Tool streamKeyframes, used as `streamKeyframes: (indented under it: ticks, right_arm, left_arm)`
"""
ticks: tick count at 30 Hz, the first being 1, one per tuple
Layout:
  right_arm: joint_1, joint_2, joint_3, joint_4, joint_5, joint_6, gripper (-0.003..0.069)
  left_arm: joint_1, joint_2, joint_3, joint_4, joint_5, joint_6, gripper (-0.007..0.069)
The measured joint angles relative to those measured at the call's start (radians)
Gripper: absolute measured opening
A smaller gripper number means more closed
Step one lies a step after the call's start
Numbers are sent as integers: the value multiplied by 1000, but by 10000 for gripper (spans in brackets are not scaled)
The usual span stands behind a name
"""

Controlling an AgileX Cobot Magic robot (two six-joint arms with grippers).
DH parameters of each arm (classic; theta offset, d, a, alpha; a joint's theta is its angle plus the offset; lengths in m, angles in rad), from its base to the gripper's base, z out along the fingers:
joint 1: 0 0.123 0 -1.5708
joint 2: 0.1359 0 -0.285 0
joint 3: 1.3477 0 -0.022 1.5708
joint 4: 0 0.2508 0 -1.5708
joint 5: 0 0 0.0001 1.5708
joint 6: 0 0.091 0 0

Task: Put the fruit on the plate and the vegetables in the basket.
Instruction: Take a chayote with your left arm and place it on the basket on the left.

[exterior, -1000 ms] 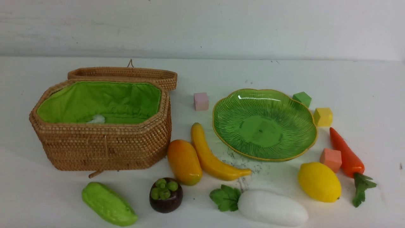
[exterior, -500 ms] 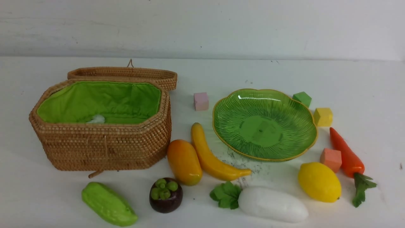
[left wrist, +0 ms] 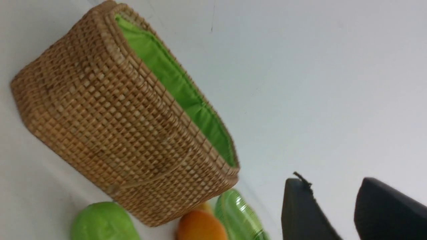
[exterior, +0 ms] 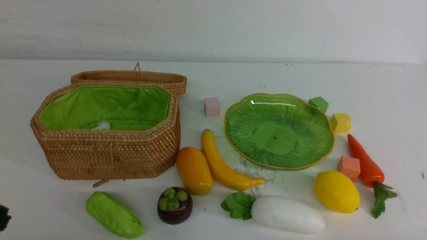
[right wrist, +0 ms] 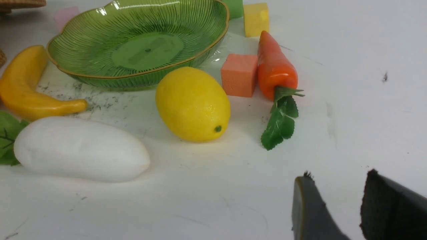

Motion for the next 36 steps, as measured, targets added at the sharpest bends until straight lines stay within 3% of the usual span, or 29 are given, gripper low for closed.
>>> streamKeyframes:
  ticks: [3,5,8,13,20,24,28,32,33,34,36]
  right_arm:
    - [0,0,0,0,0,0,242]
    - [0,0,0,0,0,0,242]
    - [0,0,0,0,0,0,242]
    - [0,0,6,16,-43,19,242]
    - [0,0,11,301,-304,201,242]
    - [0,0,10,417,-381,267,227]
    - [29,22,-139,446,-180,259,144]
    - [97,179,-459,401,148,105,29]
    - [101,179,-459,401,167,96,19]
    - [134,289,-640,380,357,10,-12]
    - [148,364,-756,370,482,-43,-16]
  left_arm:
    - [0,0,-38,-35,59,5,168]
    - [0,0,-116,-22,149,47,59]
    - [0,23,-228,6,247,115,-13]
    - [0,177,-419,29,421,221,-13]
    - [0,536,-684,142,871,313,-13]
    - [0,665,-731,184,942,361,-13]
    - [0,754,-756,195,973,374,-13]
    - [0,808,-797,215,1010,377,-13]
    - [0,813,-799,216,1011,377,-13]
    - [0,836,-820,233,1025,377,-13]
    - [0,855,-838,243,1040,377,-13]
